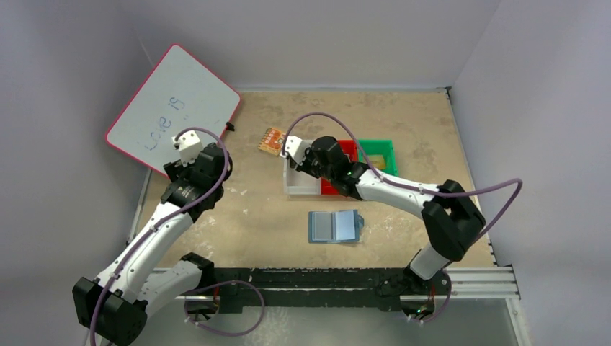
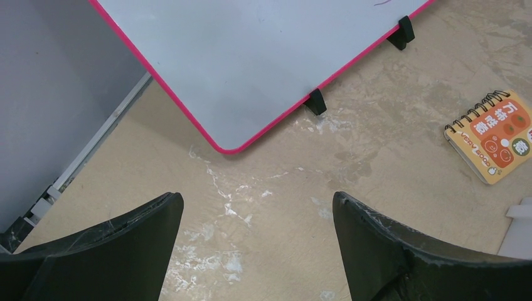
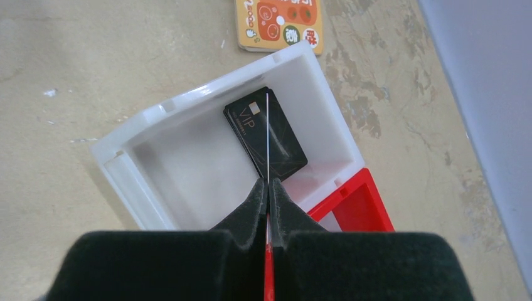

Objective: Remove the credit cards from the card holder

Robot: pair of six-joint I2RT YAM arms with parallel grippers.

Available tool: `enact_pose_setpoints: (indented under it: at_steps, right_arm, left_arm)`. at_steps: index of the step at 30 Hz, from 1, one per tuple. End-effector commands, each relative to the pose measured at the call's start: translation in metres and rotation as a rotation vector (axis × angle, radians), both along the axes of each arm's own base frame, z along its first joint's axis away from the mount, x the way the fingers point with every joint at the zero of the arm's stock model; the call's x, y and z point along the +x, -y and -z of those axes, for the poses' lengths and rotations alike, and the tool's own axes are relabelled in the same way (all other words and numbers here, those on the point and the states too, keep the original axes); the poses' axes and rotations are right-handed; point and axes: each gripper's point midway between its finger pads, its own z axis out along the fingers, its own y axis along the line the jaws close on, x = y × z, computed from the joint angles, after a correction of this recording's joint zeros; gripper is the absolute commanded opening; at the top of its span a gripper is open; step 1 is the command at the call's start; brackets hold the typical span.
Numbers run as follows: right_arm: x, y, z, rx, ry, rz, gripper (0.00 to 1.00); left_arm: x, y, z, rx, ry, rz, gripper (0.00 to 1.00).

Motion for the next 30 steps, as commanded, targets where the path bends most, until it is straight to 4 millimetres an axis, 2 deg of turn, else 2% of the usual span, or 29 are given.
enact_pose_setpoints:
  at_steps: [1, 7, 17, 30]
  right_arm:
    - [0.016, -0.004, -0.002, -0.109, 0.067, -0.025, 0.0]
    - [0.032, -0.008, 0.011, -0.221, 0.093, -0.049, 0.0]
    - [0.044, -0.021, 0.032, -0.31, 0.124, -0.131, 0.0]
    - [0.068, -0.026, 0.046, -0.372, 0.209, -0.149, 0.02]
  left_arm:
    - [0.002, -0.005, -0.018, 0.005, 0.056, -0.024, 0.9]
    - [0.0, -0.008, -0.021, 0.014, 0.063, -0.035, 0.9]
    - [-0.001, -0.01, -0.023, 0.017, 0.07, -0.043, 0.9]
    - [-0.001, -0.01, -0.022, 0.019, 0.067, -0.043, 0.89]
